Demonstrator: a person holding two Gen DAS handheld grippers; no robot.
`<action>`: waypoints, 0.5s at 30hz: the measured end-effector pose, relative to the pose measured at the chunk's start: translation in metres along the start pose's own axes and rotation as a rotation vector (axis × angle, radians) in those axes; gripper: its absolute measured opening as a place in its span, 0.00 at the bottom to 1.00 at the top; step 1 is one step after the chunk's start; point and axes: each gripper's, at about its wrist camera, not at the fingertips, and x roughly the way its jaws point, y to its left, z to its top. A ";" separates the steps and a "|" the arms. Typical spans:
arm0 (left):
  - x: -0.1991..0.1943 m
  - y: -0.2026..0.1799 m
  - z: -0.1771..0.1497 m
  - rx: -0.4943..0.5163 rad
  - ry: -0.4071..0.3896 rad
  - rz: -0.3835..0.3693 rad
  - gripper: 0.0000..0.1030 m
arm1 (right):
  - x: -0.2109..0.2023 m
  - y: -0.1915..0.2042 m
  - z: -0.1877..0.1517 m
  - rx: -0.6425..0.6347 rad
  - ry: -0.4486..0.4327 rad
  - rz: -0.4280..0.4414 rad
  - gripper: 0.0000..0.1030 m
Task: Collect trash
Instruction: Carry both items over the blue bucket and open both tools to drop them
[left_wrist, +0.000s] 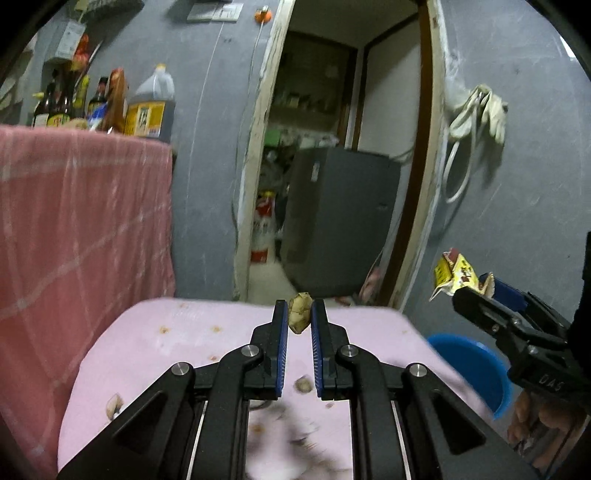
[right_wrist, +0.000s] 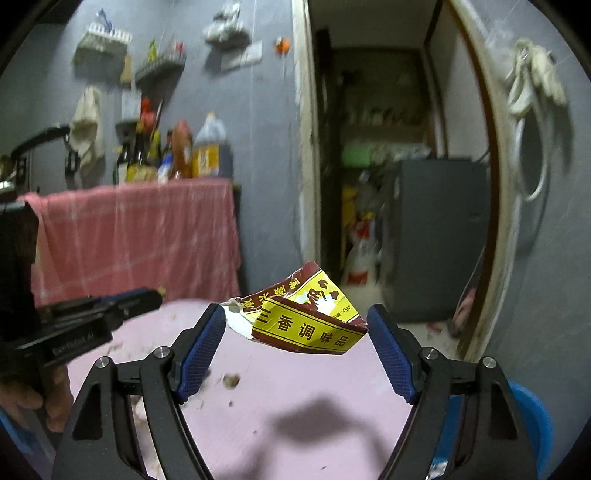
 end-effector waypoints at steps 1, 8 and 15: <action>-0.001 -0.003 0.003 -0.001 -0.014 -0.006 0.09 | -0.006 -0.002 0.003 0.002 -0.020 -0.010 0.76; -0.012 -0.049 0.020 0.023 -0.099 -0.054 0.09 | -0.036 -0.024 0.019 0.013 -0.108 -0.084 0.76; -0.009 -0.096 0.029 0.054 -0.151 -0.117 0.09 | -0.062 -0.056 0.023 0.041 -0.152 -0.162 0.76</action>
